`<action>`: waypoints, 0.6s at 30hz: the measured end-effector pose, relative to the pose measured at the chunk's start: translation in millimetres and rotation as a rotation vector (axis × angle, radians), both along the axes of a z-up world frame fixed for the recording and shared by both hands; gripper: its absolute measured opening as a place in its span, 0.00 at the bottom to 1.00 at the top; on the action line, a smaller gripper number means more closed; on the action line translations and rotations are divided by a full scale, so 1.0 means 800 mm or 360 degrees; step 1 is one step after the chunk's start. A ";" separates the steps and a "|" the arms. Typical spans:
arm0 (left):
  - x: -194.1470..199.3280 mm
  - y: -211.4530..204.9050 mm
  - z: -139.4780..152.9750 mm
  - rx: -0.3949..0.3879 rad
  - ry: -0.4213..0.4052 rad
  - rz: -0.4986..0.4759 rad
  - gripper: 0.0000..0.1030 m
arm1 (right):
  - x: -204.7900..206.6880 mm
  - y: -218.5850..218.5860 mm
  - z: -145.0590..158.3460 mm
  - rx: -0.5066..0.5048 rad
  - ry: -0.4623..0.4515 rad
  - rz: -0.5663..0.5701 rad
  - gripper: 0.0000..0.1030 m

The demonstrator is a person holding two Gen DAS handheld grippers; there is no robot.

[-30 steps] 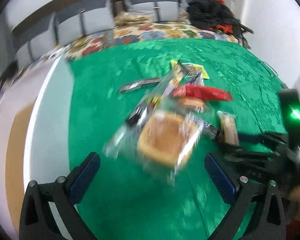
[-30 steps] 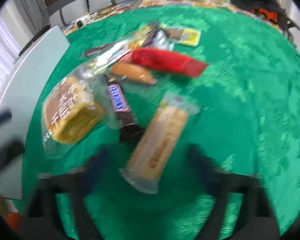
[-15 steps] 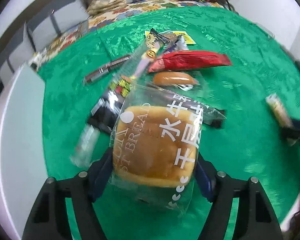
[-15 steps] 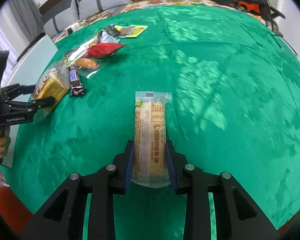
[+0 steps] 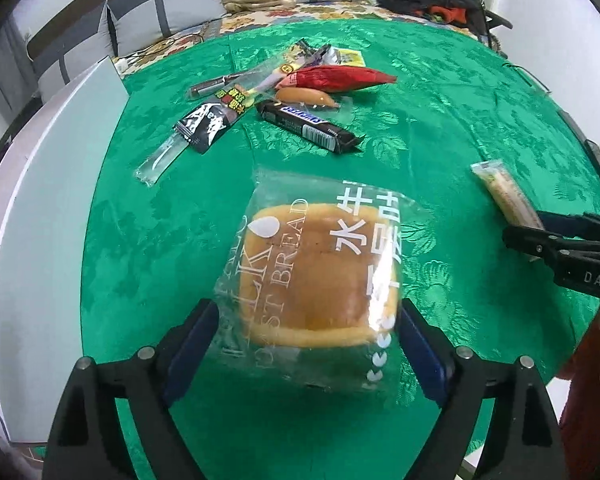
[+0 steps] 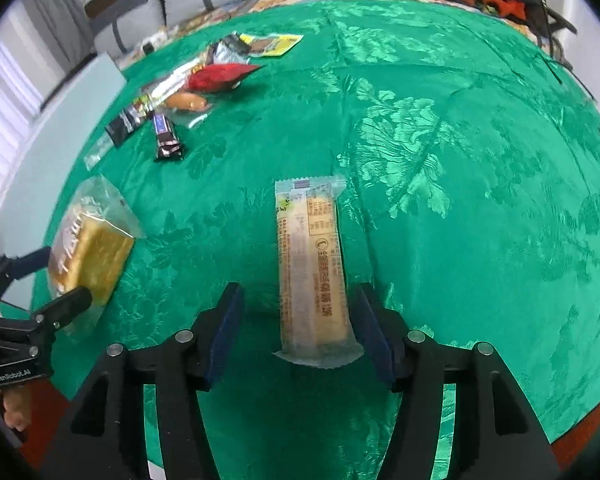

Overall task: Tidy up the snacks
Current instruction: 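Lift the bread bun with the left tool while the right tool lifts the wafer bar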

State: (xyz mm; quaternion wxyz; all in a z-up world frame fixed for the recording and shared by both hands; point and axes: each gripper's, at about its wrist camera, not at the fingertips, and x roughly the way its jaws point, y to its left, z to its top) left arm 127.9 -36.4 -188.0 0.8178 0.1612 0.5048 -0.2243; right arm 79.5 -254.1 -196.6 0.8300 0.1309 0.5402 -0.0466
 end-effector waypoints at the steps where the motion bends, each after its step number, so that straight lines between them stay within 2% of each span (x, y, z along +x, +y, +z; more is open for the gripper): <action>1: 0.001 -0.003 -0.002 0.0015 0.0000 -0.0006 0.85 | 0.005 0.003 0.000 -0.0028 0.0032 0.0028 0.61; 4: 0.008 -0.014 -0.004 0.0069 -0.0025 -0.0006 0.85 | 0.015 0.008 -0.002 -0.0046 0.0100 0.0069 0.67; 6: 0.017 -0.013 -0.006 0.0021 -0.0005 0.0037 0.89 | 0.018 0.009 -0.004 -0.0029 0.0114 0.0086 0.75; 7: 0.023 -0.009 -0.009 -0.0004 0.0010 0.0079 0.90 | 0.018 0.010 -0.004 -0.0025 0.0102 0.0090 0.77; 11: 0.030 -0.004 -0.019 -0.0038 0.0013 0.0148 0.94 | 0.009 0.024 -0.010 -0.0176 -0.0009 0.0107 0.82; 13: 0.025 -0.007 -0.024 0.0003 -0.0027 0.0126 0.96 | 0.002 0.035 -0.014 -0.0275 -0.0085 0.0146 0.85; 15: 0.021 -0.010 -0.035 0.0070 -0.0056 0.0111 1.00 | -0.006 0.034 -0.016 -0.0275 -0.0180 0.0126 0.87; 16: 0.021 -0.006 -0.035 0.0028 -0.0071 0.0125 1.00 | -0.007 0.034 -0.016 -0.0285 -0.0205 0.0128 0.87; 18: 0.026 0.004 -0.040 -0.0068 -0.0004 0.0176 1.00 | -0.011 0.033 -0.017 -0.0293 -0.0247 0.0132 0.88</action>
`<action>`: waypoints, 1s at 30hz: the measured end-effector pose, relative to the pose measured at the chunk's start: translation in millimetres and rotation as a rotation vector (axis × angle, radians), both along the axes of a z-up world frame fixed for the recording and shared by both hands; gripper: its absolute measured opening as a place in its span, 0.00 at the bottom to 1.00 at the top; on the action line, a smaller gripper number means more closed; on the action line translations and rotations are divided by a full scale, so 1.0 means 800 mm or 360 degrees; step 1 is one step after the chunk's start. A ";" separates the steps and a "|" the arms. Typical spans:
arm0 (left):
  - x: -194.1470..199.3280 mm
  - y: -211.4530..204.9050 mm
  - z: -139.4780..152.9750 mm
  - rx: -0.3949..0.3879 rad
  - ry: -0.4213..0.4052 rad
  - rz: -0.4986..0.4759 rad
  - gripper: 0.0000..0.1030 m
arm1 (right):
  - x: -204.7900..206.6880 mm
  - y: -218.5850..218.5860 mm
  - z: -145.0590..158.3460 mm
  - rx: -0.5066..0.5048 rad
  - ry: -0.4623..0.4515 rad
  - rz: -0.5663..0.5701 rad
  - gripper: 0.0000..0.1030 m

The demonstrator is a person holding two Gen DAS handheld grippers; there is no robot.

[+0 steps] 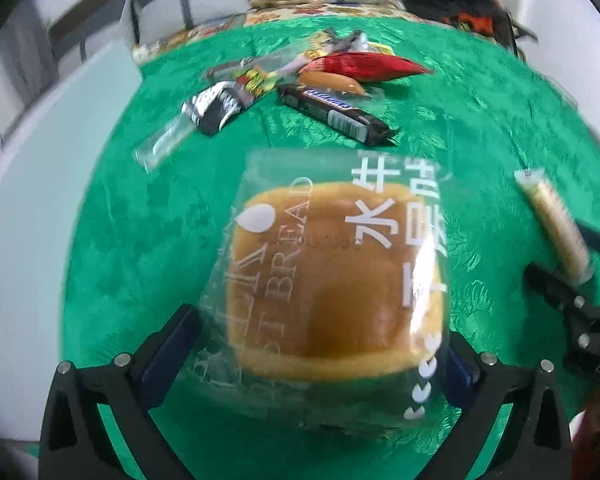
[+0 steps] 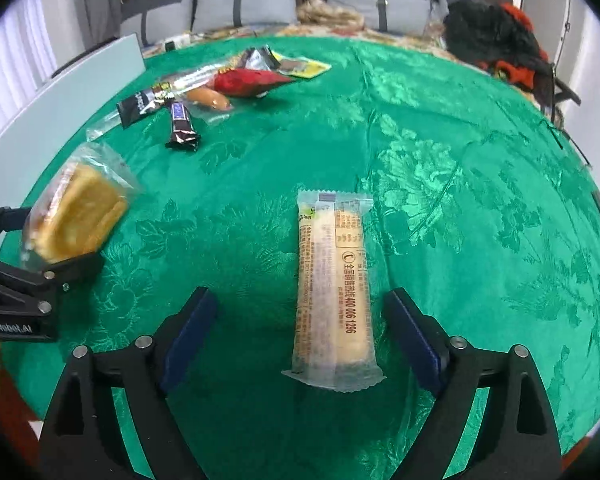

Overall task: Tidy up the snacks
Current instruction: 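Lift the bread bun with the left tool while the right tool lifts the wafer bar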

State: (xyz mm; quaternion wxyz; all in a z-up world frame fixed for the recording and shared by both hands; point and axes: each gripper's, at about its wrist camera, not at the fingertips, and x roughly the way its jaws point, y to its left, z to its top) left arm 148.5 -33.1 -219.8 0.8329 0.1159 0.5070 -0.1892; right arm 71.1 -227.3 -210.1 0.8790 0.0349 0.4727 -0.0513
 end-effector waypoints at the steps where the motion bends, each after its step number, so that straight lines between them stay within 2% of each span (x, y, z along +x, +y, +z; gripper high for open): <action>1: 0.002 0.006 -0.001 -0.0044 0.0006 0.0033 1.00 | 0.000 0.000 0.000 -0.0005 -0.0008 0.0006 0.88; 11: -0.013 0.011 -0.007 -0.0095 -0.0154 0.0017 1.00 | -0.005 0.003 -0.002 -0.0018 -0.0064 0.0033 0.89; 30: -0.014 0.013 -0.008 -0.0106 -0.0165 0.0012 1.00 | -0.013 0.006 -0.004 -0.0027 -0.0126 0.0029 0.89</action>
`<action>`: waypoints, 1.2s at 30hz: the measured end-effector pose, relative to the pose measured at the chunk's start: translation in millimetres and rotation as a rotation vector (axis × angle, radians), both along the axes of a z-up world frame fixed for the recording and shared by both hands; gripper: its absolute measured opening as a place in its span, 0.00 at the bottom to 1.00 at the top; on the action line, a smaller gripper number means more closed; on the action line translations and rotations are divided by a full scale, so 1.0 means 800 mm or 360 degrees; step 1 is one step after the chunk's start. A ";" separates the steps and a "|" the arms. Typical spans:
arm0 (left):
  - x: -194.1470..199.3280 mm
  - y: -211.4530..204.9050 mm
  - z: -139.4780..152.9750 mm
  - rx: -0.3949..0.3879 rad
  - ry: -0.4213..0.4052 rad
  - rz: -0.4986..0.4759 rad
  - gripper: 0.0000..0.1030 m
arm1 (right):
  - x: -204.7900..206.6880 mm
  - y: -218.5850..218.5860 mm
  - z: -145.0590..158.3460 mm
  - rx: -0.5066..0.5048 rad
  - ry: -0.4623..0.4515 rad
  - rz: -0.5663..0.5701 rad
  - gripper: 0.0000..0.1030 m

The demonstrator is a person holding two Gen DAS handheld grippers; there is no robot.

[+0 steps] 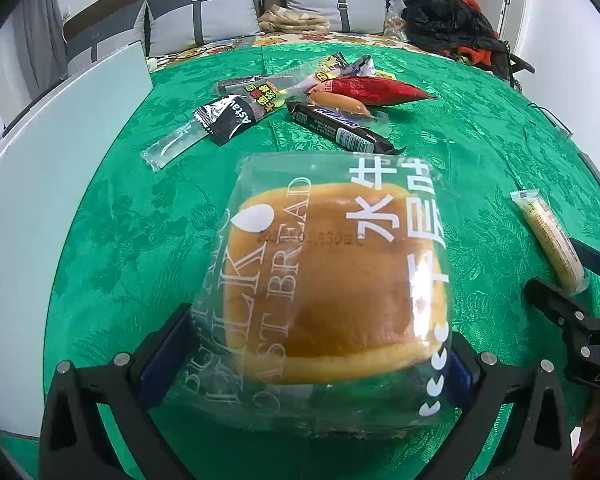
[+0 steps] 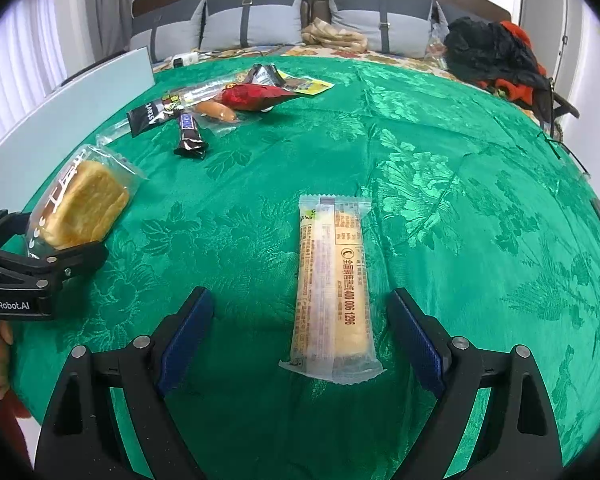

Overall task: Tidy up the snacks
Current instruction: 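Lift the bread bun with the left tool while the right tool lifts the wafer bar, then carry both snacks over the white box and open both tools to drop them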

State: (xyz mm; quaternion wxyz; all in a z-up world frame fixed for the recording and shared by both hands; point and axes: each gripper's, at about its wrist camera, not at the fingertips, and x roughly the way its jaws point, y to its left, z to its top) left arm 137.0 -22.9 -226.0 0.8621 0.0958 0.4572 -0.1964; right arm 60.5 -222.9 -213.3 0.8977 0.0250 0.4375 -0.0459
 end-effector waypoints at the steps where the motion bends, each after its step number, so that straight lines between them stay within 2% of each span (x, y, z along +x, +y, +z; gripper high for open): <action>1: 0.000 0.000 0.000 0.0000 0.0000 0.0000 1.00 | 0.000 0.000 0.000 0.0000 -0.0001 -0.0001 0.89; 21: 0.000 0.001 0.001 0.0002 0.0004 -0.0001 1.00 | -0.002 0.001 0.000 -0.0008 -0.0011 -0.0016 0.89; 23: 0.006 -0.003 0.003 0.0042 0.0074 -0.0028 1.00 | 0.005 -0.001 0.002 0.0017 0.0065 -0.0019 0.89; 25: 0.018 -0.008 0.008 0.0112 0.0191 -0.0046 1.00 | 0.022 -0.010 0.008 0.0085 0.0218 0.0003 0.88; 26: 0.020 -0.010 0.009 0.0137 0.0204 -0.0048 1.00 | 0.028 -0.016 0.011 0.0139 0.0259 -0.0001 0.87; 28: 0.023 -0.021 0.022 0.0206 0.0147 -0.0087 0.99 | 0.038 -0.033 0.015 0.0245 0.0317 -0.0043 0.84; 29: 0.023 -0.024 0.024 0.0219 0.0132 -0.0102 0.94 | 0.045 -0.038 0.016 0.0260 0.0351 -0.0059 0.80; 30: 0.024 -0.030 0.027 0.0239 0.0128 -0.0127 0.86 | 0.051 -0.040 0.016 0.0223 0.0384 -0.0053 0.58; 31: 0.025 -0.033 0.027 0.0249 0.0133 -0.0136 0.82 | 0.054 -0.038 0.017 0.0136 0.0400 -0.0042 0.40; 32: 0.024 -0.035 0.028 0.0232 0.0137 -0.0148 0.71 | 0.056 -0.038 0.019 0.0063 0.0417 -0.0040 0.30; 35: 0.023 -0.031 0.035 0.0172 0.0146 -0.0105 0.68 | 0.049 -0.046 0.022 0.0155 0.0477 -0.0043 0.30; 36: 0.021 -0.025 0.038 0.0102 0.0173 -0.0089 0.68 | 0.041 -0.052 0.028 0.0246 0.0471 -0.0072 0.30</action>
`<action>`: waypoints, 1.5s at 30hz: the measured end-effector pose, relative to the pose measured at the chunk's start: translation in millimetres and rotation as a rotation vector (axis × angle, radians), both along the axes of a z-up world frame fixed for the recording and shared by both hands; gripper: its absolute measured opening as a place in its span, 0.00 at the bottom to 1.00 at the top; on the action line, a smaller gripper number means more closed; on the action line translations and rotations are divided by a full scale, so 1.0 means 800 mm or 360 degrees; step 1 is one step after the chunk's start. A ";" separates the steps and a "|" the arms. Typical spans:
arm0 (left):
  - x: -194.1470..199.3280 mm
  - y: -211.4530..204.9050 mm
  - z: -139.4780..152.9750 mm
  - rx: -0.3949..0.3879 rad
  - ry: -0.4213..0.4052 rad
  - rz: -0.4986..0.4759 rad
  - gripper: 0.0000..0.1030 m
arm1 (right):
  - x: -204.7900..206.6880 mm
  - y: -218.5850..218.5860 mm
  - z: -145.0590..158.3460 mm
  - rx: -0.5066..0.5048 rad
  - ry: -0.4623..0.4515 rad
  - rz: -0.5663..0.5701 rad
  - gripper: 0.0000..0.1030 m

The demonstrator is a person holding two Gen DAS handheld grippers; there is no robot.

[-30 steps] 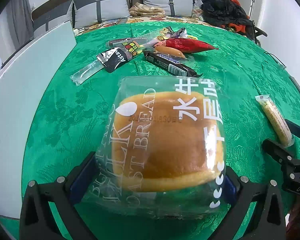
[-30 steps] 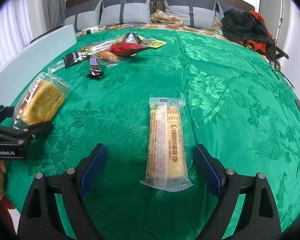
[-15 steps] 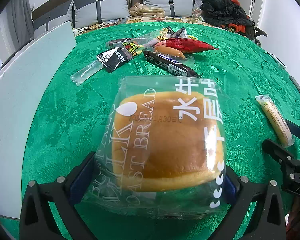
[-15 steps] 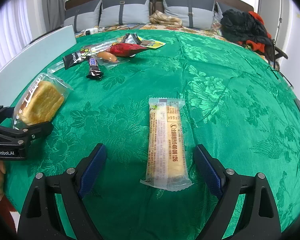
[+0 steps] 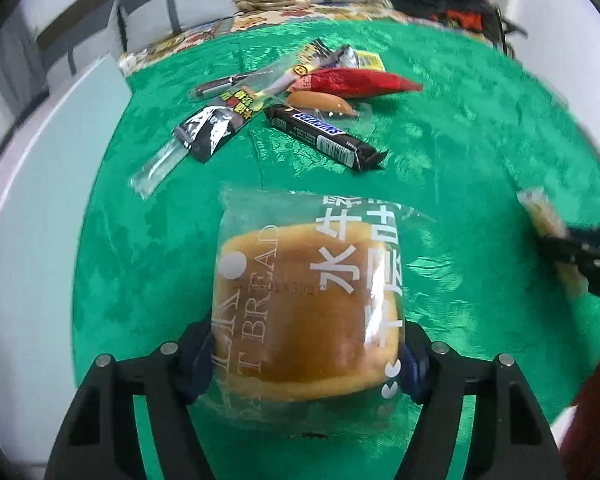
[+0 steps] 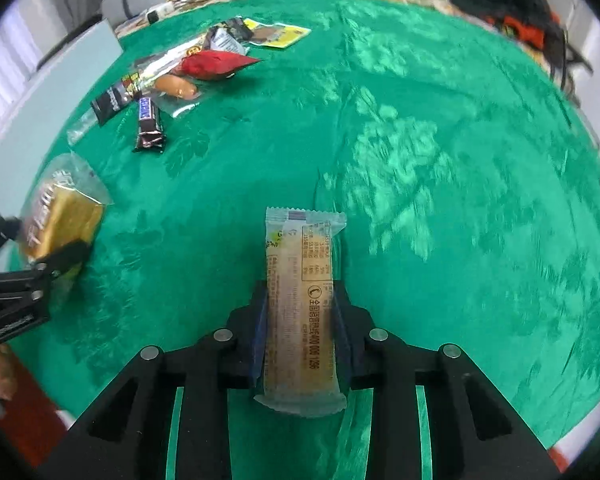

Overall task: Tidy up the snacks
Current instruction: 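Carry both snacks over the white box and open both tools to drop them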

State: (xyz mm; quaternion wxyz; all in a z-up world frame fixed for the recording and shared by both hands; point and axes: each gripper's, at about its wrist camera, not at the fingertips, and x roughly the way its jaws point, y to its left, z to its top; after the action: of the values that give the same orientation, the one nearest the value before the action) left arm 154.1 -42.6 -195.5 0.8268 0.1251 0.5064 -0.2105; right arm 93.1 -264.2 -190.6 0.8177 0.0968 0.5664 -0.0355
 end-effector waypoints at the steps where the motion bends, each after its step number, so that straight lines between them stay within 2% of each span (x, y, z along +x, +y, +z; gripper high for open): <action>1: -0.003 0.009 0.004 -0.0071 0.0031 0.0022 0.68 | -0.006 -0.004 0.006 0.0055 -0.0013 -0.0029 0.30; 3: -0.011 0.028 0.021 -0.0204 0.0078 0.0066 0.68 | -0.018 -0.003 0.021 0.0144 -0.0048 -0.0055 0.30; 5: -0.015 0.046 0.047 -0.0290 0.0070 0.0080 0.68 | -0.017 0.008 0.040 0.0198 -0.0094 -0.0028 0.30; 8: -0.005 0.087 0.106 -0.0334 -0.0040 0.0118 0.68 | 0.010 0.052 0.093 0.0280 -0.0209 0.0098 0.30; 10: 0.013 0.132 0.151 -0.0331 -0.0129 0.0198 0.68 | 0.034 0.089 0.132 0.0350 -0.0299 0.0196 0.30; 14: 0.051 0.227 0.215 -0.0228 -0.0294 0.0422 0.69 | 0.097 0.201 0.222 0.0524 -0.0478 0.0479 0.30; 17: 0.077 0.297 0.247 -0.0116 -0.0381 0.0609 0.69 | 0.138 0.280 0.264 0.0602 -0.0553 0.0655 0.30; 19: 0.093 0.337 0.254 -0.0045 -0.0396 0.0724 0.75 | 0.171 0.336 0.285 0.0652 -0.0590 0.0777 0.36; 20: 0.098 0.354 0.252 -0.0012 -0.0398 0.0775 0.84 | 0.190 0.359 0.291 0.0688 -0.0578 0.0816 0.53; 21: 0.103 0.370 0.253 0.0016 -0.0408 0.0830 0.87 | 0.204 0.374 0.294 0.0690 -0.0567 0.0819 0.68; 25: 0.104 0.422 0.242 0.0071 -0.0429 0.0966 0.87 | 0.217 0.372 0.315 0.0656 -0.0679 0.0743 0.68; 27: 0.097 0.430 0.228 0.0083 -0.0438 0.0994 0.87 | 0.207 0.345 0.309 0.0600 -0.0711 0.0690 0.72; 29: 0.083 0.422 0.211 0.0061 -0.0457 0.1019 0.87 | 0.193 0.312 0.290 0.0473 -0.0721 0.0640 0.73; 32: 0.068 0.373 0.186 -0.0186 -0.0518 0.0848 0.87 | 0.163 0.255 0.226 0.0253 -0.0661 0.0566 0.74; 34: 0.067 0.340 0.172 -0.0202 -0.0550 0.0752 0.87 | 0.131 0.205 0.155 0.0046 -0.0550 0.0502 0.73; 36: 0.078 0.292 0.147 -0.0100 -0.0535 0.0620 0.87 | 0.100 0.160 0.097 -0.0119 -0.0427 0.0444 0.73; 39: 0.098 0.238 0.099 0.0080 -0.0383 0.0506 0.87 | 0.054 0.088 0.042 -0.0255 -0.0325 0.0328 0.73; 40: 0.100 0.224 0.085 0.0158 -0.0338 0.0466 0.85 | 0.039 0.067 0.034 -0.0276 -0.0321 0.0280 0.73; 42: 0.082 0.189 0.073 0.0322 -0.0390 0.0366 0.82 | 0.015 0.028 0.028 -0.0300 -0.0341 0.0174 0.73; 45: 0.058 0.171 0.074 0.0321 -0.0398 0.0334 0.82 | -0.003 -0.014 0.026 -0.0300 -0.0361 0.0047 0.73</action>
State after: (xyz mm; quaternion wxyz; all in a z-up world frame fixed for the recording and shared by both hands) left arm 200.4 94.1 -136.1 0.8840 0.1789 0.4286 -0.0542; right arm 90.4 -275.5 -169.5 0.8823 0.0146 0.4659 -0.0654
